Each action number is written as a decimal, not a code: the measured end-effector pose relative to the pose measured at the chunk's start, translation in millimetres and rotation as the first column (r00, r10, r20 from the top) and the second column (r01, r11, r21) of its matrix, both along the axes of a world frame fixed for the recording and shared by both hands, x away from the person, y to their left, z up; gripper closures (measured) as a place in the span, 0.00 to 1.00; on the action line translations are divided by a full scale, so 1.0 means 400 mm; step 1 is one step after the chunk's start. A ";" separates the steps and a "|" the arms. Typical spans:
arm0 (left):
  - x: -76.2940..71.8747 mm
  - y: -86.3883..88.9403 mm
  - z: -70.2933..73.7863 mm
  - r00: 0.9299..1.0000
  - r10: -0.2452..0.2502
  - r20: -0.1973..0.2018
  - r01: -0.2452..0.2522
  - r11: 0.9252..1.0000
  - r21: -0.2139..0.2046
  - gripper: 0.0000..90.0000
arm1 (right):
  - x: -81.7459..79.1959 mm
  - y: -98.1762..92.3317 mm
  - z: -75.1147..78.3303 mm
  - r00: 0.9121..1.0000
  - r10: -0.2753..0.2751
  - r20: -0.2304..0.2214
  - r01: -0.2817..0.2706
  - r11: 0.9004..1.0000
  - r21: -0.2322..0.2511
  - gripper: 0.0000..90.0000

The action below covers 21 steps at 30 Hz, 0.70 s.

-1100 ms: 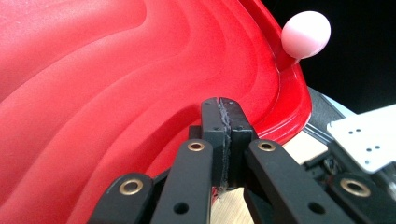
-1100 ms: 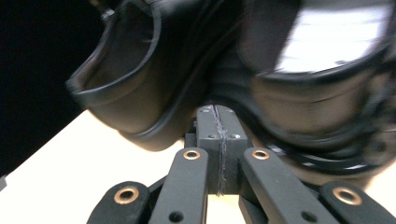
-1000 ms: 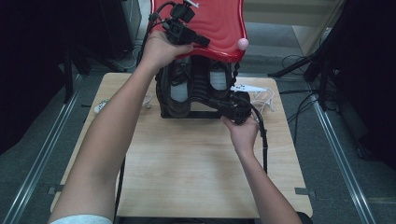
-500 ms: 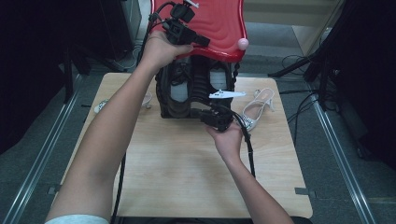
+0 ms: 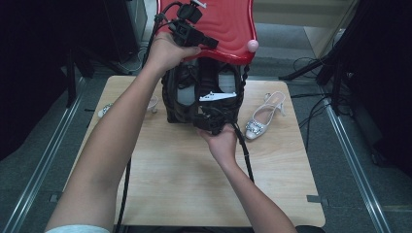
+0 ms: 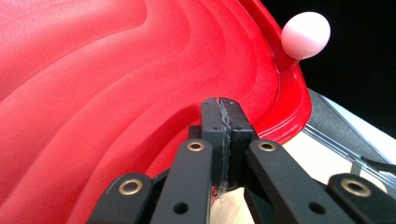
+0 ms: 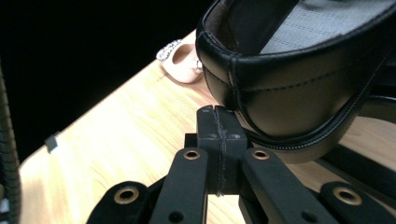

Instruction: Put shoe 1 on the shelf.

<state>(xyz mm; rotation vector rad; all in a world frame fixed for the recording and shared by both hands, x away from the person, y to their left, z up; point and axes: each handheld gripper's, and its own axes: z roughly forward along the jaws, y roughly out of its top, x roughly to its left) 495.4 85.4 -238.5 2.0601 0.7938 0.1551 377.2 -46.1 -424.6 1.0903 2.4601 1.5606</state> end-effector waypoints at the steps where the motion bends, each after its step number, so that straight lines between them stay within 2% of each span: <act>1: 0.000 0.000 0.000 1.000 0.001 0.000 -0.001 1.000 0.000 1.00 | 0.000 0.000 0.001 1.000 0.003 0.008 -0.003 1.000 -0.009 1.00; 5: 0.000 0.001 0.000 1.000 0.001 -0.001 -0.001 1.000 -0.003 1.00 | 0.007 -0.009 0.002 1.000 0.018 -0.003 -0.018 1.000 -0.018 1.00; 11: 0.001 0.002 -0.001 1.000 0.000 -0.005 0.000 1.000 -0.006 0.99 | 0.020 -0.023 0.011 1.000 0.000 -0.003 0.000 1.000 -0.021 1.00; 14: 0.003 0.003 -0.001 1.000 0.001 -0.015 -0.001 1.000 -0.013 0.99 | 0.029 -0.030 0.015 1.000 -0.019 0.011 0.019 0.999 -0.030 1.00; 21: 0.004 0.004 -0.001 1.000 -0.002 -0.020 0.002 1.000 -0.017 0.99 | 0.068 -0.051 0.028 0.997 -0.076 0.004 0.076 0.997 -0.013 1.00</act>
